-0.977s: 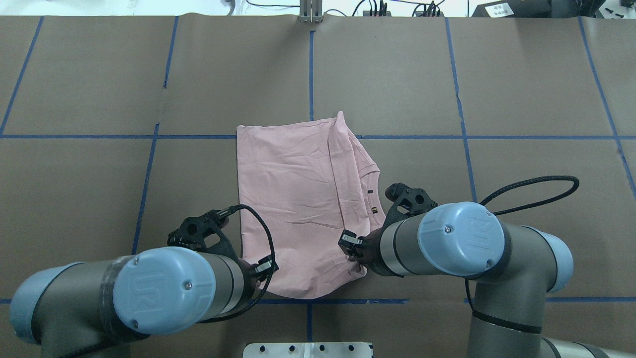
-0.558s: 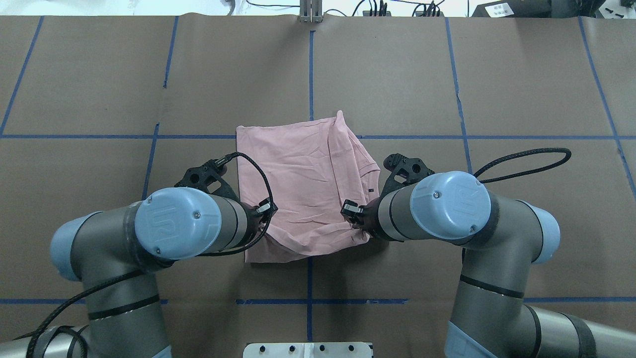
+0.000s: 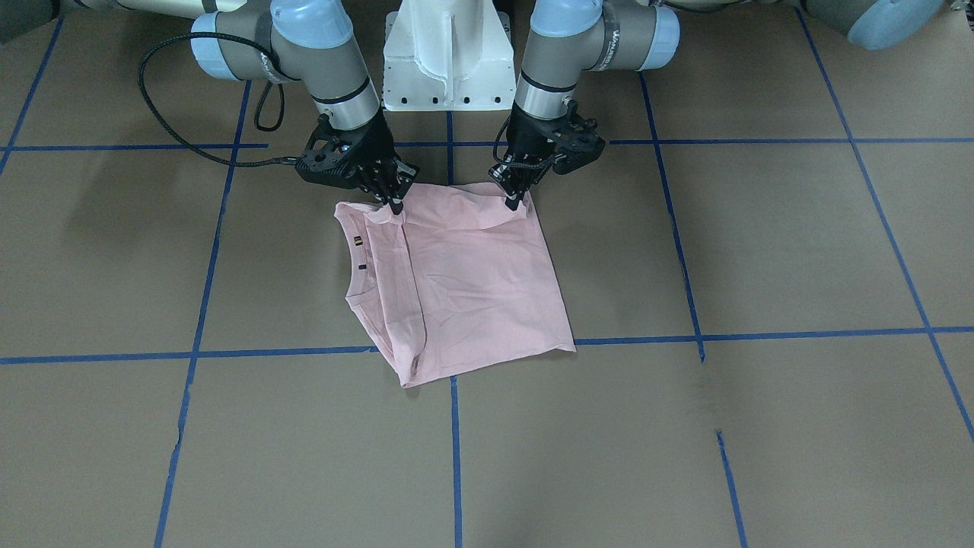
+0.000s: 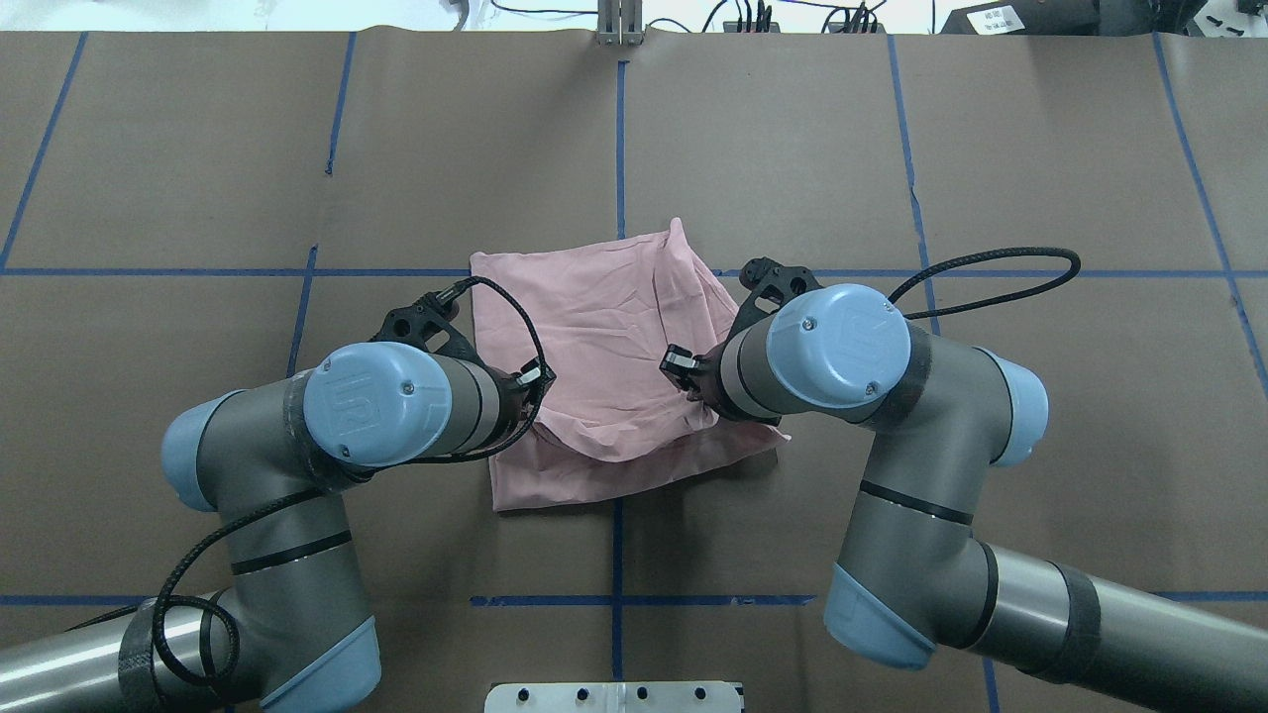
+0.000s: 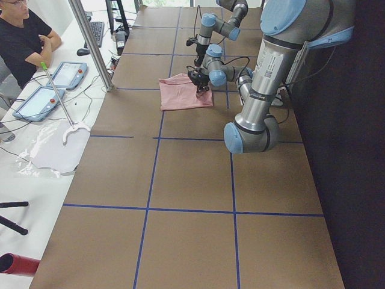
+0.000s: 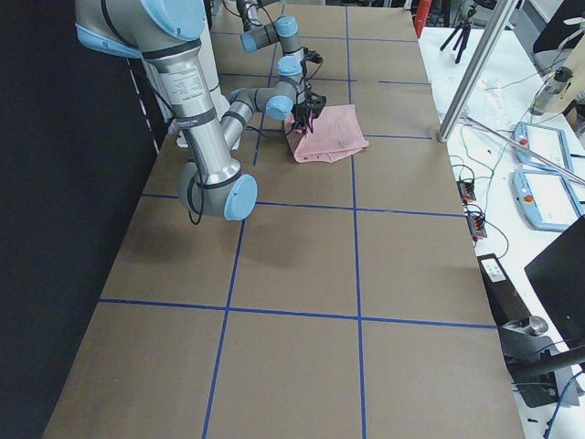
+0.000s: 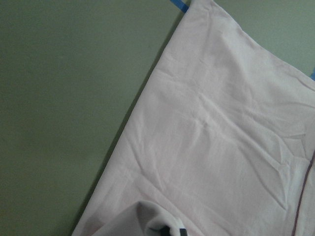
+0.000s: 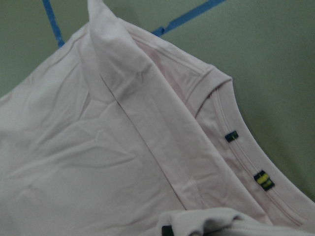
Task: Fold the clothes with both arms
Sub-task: 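Lay the edge down on the far half and open both grippers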
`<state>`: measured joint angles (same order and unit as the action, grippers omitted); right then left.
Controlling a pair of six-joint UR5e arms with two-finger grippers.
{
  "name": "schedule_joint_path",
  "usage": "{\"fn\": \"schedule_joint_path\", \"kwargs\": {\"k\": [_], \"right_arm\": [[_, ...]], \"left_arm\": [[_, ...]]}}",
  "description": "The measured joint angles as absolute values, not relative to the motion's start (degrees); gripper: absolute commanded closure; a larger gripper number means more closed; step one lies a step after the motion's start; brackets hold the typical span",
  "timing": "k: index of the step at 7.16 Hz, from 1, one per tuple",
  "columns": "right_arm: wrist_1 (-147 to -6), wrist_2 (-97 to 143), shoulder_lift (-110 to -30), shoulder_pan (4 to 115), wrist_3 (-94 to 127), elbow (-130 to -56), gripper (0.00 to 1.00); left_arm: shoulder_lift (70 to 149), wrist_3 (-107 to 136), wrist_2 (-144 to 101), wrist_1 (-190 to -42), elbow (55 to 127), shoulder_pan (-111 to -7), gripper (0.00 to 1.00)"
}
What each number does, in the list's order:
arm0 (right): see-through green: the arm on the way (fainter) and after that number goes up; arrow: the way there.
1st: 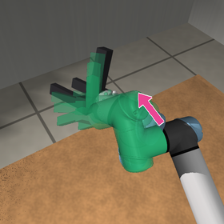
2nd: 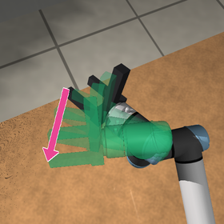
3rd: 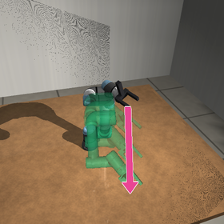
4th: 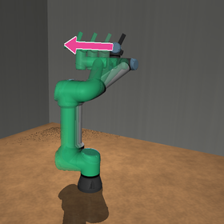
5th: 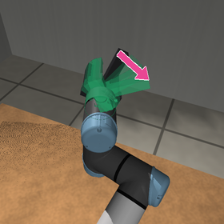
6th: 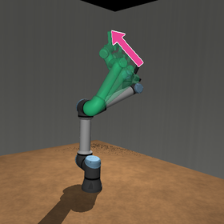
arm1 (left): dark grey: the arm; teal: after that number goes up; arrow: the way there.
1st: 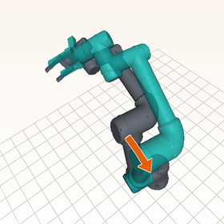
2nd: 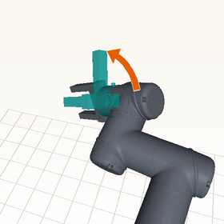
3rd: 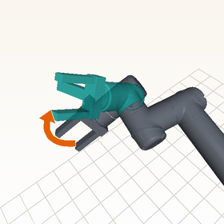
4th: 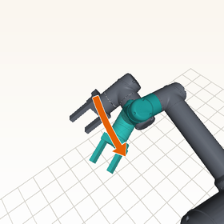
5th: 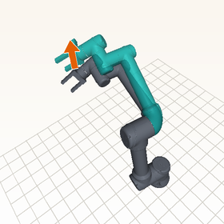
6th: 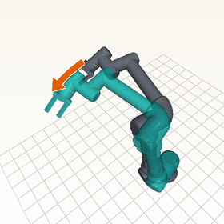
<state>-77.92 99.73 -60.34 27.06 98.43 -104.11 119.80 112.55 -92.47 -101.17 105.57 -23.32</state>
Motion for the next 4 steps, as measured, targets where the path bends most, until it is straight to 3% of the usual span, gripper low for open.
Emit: {"fn": "schedule_joint_path", "kwargs": {"k": [1,2,3,4], "right_arm": [[-75.24,99.90,-58.53,29.55,98.36,-100.01,1.00],[-70.97,100.48,-54.01,32.96,98.33,-91.61,1.00],[-65.67,101.44,-48.29,36.04,98.35,-81.14,0.67],[-60.51,102.54,-42.76,38.56,98.36,-71.57,0.01]], "left_arm": [[119.83,112.41,-92.44,-103.42,104.13,-24.84,1.00],[120.20,112.11,-92.42,-107.97,100.49,-27.83,0.55],[121.91,111.10,-92.51,-112.59,94.92,-31.52,0.01],[125.01,108.83,-92.63,-116.56,88.12,-34.88,0.00]]}}
